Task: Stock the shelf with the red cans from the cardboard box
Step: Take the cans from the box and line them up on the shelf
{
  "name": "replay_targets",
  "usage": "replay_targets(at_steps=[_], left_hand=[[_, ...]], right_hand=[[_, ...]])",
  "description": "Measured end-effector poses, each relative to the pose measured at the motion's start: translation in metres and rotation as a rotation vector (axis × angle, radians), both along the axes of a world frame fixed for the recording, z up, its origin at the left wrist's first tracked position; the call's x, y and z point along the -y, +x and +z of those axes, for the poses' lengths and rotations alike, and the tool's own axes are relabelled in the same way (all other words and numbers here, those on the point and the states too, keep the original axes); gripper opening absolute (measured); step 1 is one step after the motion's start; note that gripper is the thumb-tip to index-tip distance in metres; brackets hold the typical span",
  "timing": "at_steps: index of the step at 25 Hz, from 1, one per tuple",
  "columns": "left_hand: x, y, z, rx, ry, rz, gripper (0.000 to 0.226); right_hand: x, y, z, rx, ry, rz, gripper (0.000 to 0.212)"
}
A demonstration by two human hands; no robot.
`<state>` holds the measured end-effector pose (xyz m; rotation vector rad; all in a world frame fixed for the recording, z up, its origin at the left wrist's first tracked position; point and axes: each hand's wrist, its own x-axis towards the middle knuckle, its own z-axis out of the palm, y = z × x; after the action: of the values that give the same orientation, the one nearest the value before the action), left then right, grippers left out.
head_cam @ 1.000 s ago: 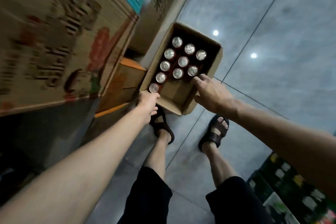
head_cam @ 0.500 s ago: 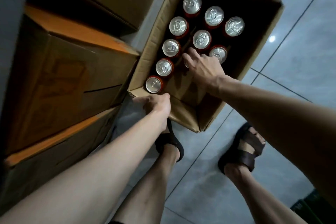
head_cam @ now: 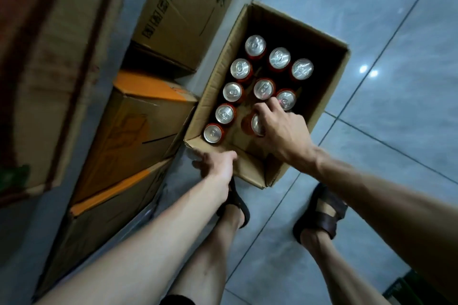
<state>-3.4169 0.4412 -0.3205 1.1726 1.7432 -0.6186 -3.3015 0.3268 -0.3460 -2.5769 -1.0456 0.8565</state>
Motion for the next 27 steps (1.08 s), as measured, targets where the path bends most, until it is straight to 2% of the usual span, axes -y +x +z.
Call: replay_targets(at_steps=[2,5,8,11,16,20,24,26,27], left_hand=[[0.019,0.008,0.05,0.026,0.124,-0.334,0.104],[0.036,0.019,0.133,0.317,0.188,-0.619,0.107],[0.043,0.031,0.222,0.537,0.155,-0.677,0.098],[0.038,0.05,0.33,0.713,0.224,-0.631,0.084],[0.015,0.068,0.506,0.882,0.276,-0.657,0.076],[0.009,0.053,0.629,1.001,0.315,-0.525,0.07],[-0.007,0.035,0.698,0.999,0.491,-0.47,0.065],[-0.029,0.024,0.721,0.969,0.446,-0.4,0.066],[-0.042,0.018,0.73,0.984,0.364,-0.337,0.064]], right_hand=[[0.02,0.004,0.058,-0.167,0.076,-0.239,0.072],[0.049,0.022,0.158,-0.478,0.264,-0.574,0.077],[0.067,0.039,0.258,-0.71,0.407,-0.686,0.064],[0.072,0.062,0.373,-0.794,0.491,-0.642,0.059],[0.061,0.084,0.554,-0.749,0.612,-0.514,0.061],[0.032,0.086,0.679,-0.581,0.583,-0.375,0.065],[-0.013,0.083,0.758,-0.353,0.452,-0.223,0.064],[-0.036,0.077,0.784,-0.394,0.45,-0.138,0.058],[-0.047,0.075,0.795,-0.45,0.469,-0.092,0.054]])
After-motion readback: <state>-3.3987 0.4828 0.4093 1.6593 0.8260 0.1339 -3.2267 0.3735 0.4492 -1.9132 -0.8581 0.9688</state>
